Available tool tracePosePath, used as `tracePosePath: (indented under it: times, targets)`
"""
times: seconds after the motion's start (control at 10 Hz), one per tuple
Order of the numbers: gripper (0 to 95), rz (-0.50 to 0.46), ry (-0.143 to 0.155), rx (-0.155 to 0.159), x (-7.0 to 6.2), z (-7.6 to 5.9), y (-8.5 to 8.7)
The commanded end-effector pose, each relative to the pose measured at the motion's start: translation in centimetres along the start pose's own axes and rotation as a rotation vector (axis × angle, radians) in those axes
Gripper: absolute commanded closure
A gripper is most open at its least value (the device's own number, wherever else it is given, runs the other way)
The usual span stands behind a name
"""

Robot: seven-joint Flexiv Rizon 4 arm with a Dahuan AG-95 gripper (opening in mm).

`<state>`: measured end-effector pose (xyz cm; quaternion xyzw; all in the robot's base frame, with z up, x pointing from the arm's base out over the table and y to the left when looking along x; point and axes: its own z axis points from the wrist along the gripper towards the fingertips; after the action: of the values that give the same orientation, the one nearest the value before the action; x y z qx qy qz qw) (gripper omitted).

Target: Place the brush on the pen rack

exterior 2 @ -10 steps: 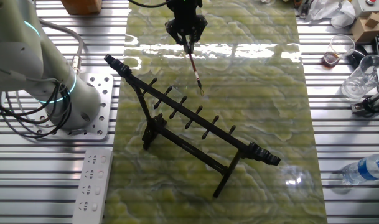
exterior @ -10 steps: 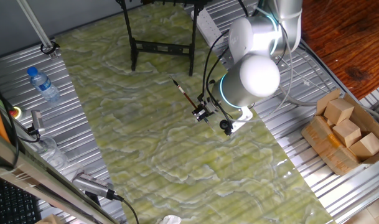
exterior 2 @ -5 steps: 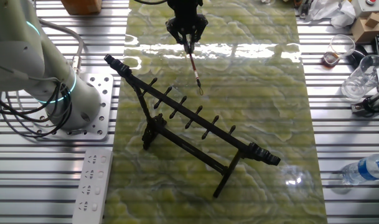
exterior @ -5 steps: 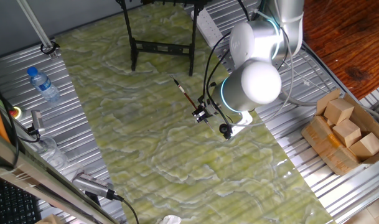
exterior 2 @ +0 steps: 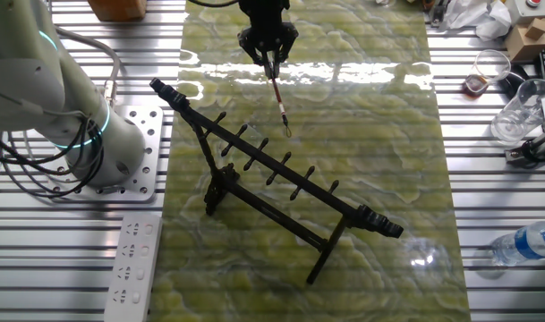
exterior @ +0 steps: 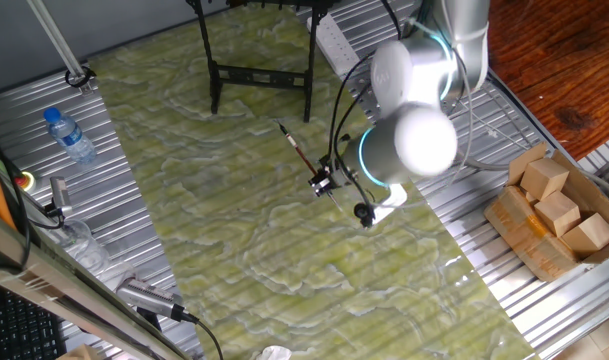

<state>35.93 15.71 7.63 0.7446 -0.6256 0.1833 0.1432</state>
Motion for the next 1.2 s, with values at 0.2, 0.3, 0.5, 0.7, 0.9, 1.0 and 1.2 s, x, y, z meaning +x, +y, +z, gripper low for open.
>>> tracePosePath:
  times: [0.2,0.3,0.5,0.7,0.9,1.0,1.2]
  targets:
    - [95.0,0.112,-0.049,-0.008,0.18,0.04,0.03]
    - [95.0,0.162,-0.040,-0.033,0.18,0.04,0.03]
    - [95.0,0.239,0.011,-0.084,0.18,0.04,0.03]
    - [95.0,0.260,0.021,-0.094,0.18,0.04,0.03]
    - [95.0,0.279,0.031,-0.097,0.18,0.04,0.03]
    - [95.0,0.282,0.035,-0.096,0.18,0.04,0.03]
    - [95.0,0.294,0.036,-0.103,0.18,0.04,0.03]
